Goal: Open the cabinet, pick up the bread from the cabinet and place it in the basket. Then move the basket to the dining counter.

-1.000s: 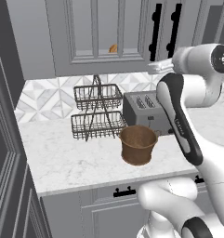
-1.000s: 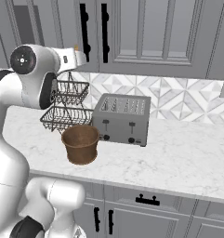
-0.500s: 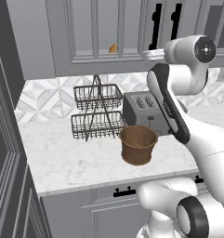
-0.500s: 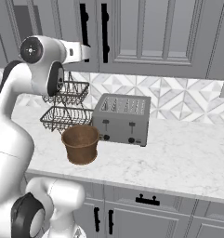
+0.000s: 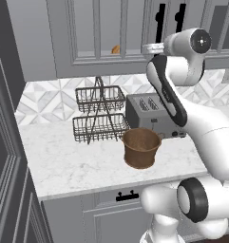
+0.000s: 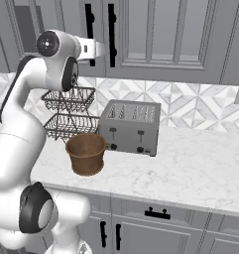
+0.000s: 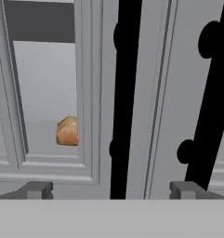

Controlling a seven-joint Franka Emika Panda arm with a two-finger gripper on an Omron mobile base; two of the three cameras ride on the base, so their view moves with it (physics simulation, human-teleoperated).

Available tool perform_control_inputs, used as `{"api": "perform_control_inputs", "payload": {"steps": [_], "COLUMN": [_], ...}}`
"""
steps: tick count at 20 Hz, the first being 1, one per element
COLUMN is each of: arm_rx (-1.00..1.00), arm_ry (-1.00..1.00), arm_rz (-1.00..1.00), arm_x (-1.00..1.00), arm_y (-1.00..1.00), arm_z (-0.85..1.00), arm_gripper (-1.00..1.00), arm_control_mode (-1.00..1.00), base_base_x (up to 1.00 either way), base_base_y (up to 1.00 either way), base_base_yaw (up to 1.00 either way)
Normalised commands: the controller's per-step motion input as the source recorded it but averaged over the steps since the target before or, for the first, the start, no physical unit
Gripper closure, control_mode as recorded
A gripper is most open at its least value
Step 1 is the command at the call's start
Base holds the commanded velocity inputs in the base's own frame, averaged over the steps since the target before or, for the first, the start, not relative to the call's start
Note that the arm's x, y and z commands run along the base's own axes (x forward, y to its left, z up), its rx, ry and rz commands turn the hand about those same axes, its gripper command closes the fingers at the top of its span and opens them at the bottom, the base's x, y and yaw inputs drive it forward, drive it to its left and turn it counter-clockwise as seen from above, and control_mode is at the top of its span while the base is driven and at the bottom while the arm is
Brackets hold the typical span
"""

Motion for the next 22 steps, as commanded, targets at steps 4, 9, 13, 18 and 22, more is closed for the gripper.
{"api": "perform_control_inputs", "payload": {"steps": [4,9,13,18,22], "arm_rx": [0.0,0.0,0.0,0.0,0.0], "arm_ry": [0.0,0.0,0.01,0.01,0.0], "arm_rz": [0.0,0.0,0.0,0.0,0.0], "arm_x": [0.54,0.51,0.24,0.04,-0.12], "arm_y": [0.0,0.0,0.0,0.0,0.27], "arm_z": [-0.04,-0.14,-0.08,0.0,0.0], "arm_gripper": [-1.0,1.0,1.0,1.0,1.0], "arm_control_mode": [-1.0,-1.0,-1.0,-1.0,-1.0], "base_base_x": [0.0,0.0,0.0,0.0,0.0], "base_base_y": [0.0,0.0,0.0,0.0,0.0], "base_base_yaw": [0.0,0.0,0.0,0.0,0.0]}}
